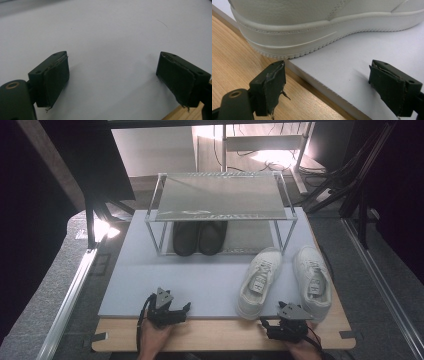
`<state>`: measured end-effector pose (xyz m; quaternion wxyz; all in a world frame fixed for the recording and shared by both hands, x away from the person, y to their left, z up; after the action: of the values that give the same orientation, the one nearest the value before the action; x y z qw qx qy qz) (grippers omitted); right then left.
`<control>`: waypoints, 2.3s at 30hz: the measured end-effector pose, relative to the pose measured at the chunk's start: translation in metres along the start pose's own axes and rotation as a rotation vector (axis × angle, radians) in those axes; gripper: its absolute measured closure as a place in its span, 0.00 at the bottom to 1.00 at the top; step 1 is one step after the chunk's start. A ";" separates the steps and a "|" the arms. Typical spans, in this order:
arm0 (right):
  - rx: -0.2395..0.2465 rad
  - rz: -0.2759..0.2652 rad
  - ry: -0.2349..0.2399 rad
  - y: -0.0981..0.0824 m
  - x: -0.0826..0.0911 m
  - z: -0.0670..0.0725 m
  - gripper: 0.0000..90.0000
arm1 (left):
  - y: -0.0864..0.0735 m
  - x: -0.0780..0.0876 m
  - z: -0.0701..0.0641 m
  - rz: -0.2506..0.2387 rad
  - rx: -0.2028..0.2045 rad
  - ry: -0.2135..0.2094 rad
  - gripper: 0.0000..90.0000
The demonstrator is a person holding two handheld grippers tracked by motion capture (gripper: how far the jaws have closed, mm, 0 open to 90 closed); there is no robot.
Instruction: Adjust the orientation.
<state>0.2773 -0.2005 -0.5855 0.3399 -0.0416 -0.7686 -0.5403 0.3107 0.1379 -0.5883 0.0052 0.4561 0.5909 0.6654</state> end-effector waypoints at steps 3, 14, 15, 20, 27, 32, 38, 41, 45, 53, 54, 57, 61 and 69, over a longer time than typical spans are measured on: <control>-0.006 -0.004 0.005 0.000 0.001 0.000 0.16 | 0.000 0.000 0.000 -0.001 0.000 0.000 0.12; -0.112 0.001 0.056 0.005 0.012 -0.007 0.26 | 0.000 0.000 0.000 0.000 0.002 0.000 0.12; -0.119 0.000 0.058 0.005 0.013 -0.008 0.27 | 0.000 0.000 0.000 0.000 0.002 0.000 0.12; -0.160 0.025 0.068 0.011 0.019 -0.007 0.19 | 0.000 0.000 0.000 0.000 0.002 0.000 0.12; -0.157 0.022 0.045 0.018 0.024 -0.011 0.28 | 0.000 0.000 0.000 0.000 0.002 0.000 0.12; -0.196 0.038 0.103 0.025 0.031 -0.014 0.44 | 0.000 0.000 0.000 0.000 0.003 0.001 0.12; -0.155 0.018 0.106 0.039 0.041 -0.022 0.72 | 0.000 0.000 0.000 -0.001 0.003 0.002 0.12; -0.143 0.026 0.098 0.046 0.042 -0.025 0.84 | 0.000 0.000 0.000 0.000 0.003 0.003 0.12; -0.145 0.032 0.116 0.054 0.041 -0.025 0.99 | 0.000 0.000 0.000 0.000 0.003 0.003 0.13; -0.127 0.011 0.132 0.075 0.042 -0.023 0.99 | 0.000 0.000 0.000 -0.001 0.006 0.006 0.13; -0.133 0.007 0.141 0.078 0.041 -0.022 0.99 | 0.000 0.000 0.000 -0.001 0.006 0.006 0.13; -0.138 0.002 0.162 0.084 0.037 -0.019 0.99 | 0.000 0.000 0.000 -0.001 0.007 0.007 0.13; -0.143 -0.002 0.184 0.092 0.031 -0.013 0.99 | 0.000 0.000 0.000 -0.001 0.007 0.007 0.13; -0.128 0.020 0.220 0.093 0.016 0.000 0.99 | 0.000 0.000 0.000 -0.001 0.008 0.008 0.13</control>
<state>0.3049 -0.1666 -0.5015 0.4241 -0.0116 -0.6902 -0.5862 0.3109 0.1378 -0.5884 0.0015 0.4531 0.5939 0.6649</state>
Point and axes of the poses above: each handheld gripper's, and its own axes: x roughly backward along the jaws, y roughly out of its top, z roughly to its left, the point moved 8 cm from there along -x, roughly forward along the jaws, and after that the axes turned 9 degrees about -y, right-handed, at the moved point
